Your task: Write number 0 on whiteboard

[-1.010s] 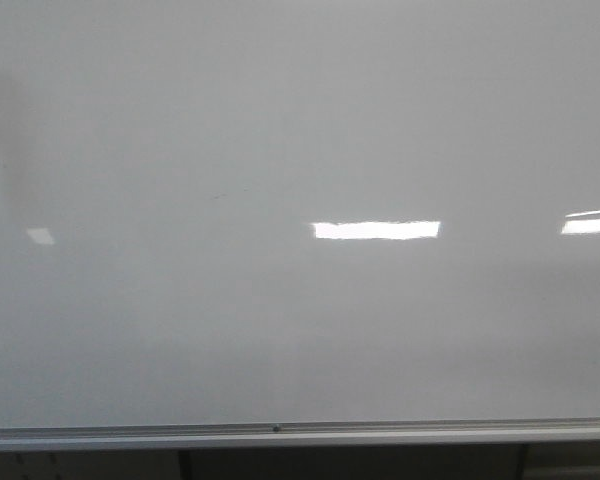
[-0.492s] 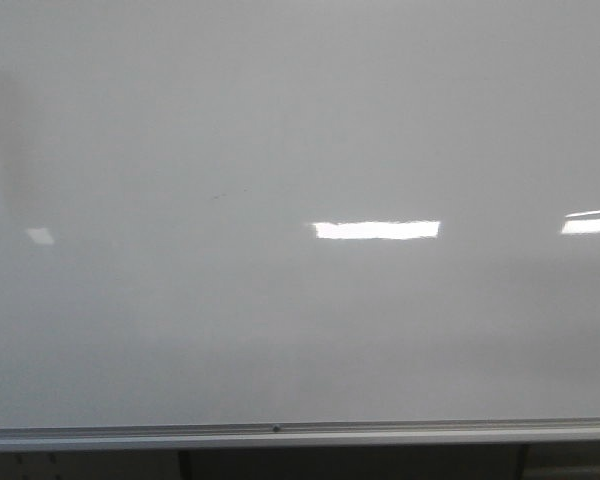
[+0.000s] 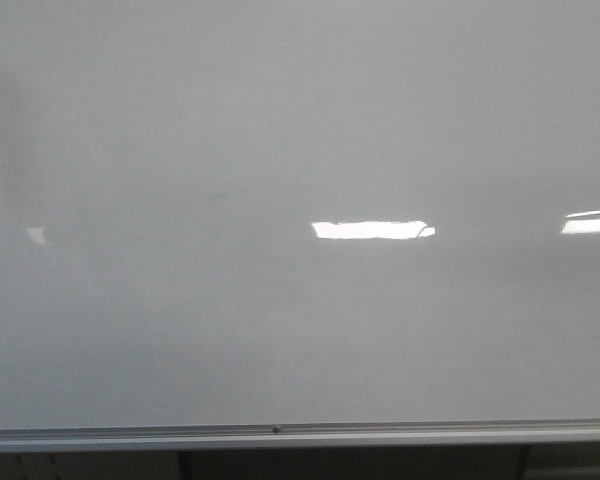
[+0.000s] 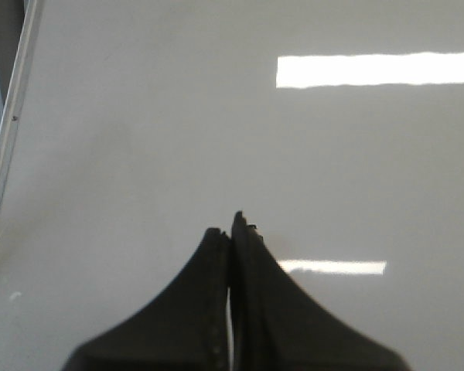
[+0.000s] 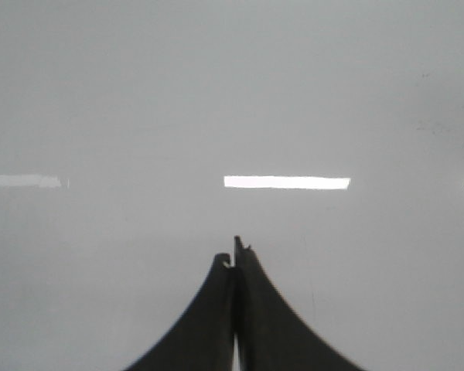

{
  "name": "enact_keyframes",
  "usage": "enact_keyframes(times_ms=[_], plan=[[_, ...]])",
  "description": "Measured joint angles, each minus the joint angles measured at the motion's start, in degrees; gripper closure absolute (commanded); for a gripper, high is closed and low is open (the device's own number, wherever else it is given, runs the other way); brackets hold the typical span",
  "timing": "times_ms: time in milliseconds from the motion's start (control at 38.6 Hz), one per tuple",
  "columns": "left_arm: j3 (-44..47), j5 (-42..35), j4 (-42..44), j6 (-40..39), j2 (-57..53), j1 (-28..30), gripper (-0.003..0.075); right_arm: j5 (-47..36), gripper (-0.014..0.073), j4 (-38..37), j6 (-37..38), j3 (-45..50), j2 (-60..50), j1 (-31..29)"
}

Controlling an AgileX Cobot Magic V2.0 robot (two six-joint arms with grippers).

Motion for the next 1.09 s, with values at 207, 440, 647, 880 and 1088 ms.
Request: enact_keyframes(times_ms=[207, 440, 647, 880, 1088], plan=[[-7.09, 9.11, 3.28, 0.10, 12.32, 0.00, 0.0739, 3.83, 0.0661, 0.00, 0.00, -7.33, 10.65, 0.00], [-7.55, 9.92, 4.00, 0.20, 18.25, 0.00, 0.0567, 4.31, 0.0517, 0.00, 0.00, -7.90, 14.26, 0.00], [-7.81, 9.92, 4.00, 0.30, 18.53, 0.00, 0.0073, 4.43, 0.0181, 0.00, 0.00, -7.94, 14.26, 0.00], [-7.70, 9.08, 1.46, 0.30, 18.77, 0.00, 0.0057, 4.43, 0.0144, 0.00, 0.00, -7.94, 14.26, 0.00], [-9.00, 8.87, -2.11, 0.30, 26.83, 0.00, 0.0113, 4.43, 0.0144, 0.10, 0.00, -7.94, 14.26, 0.00]])
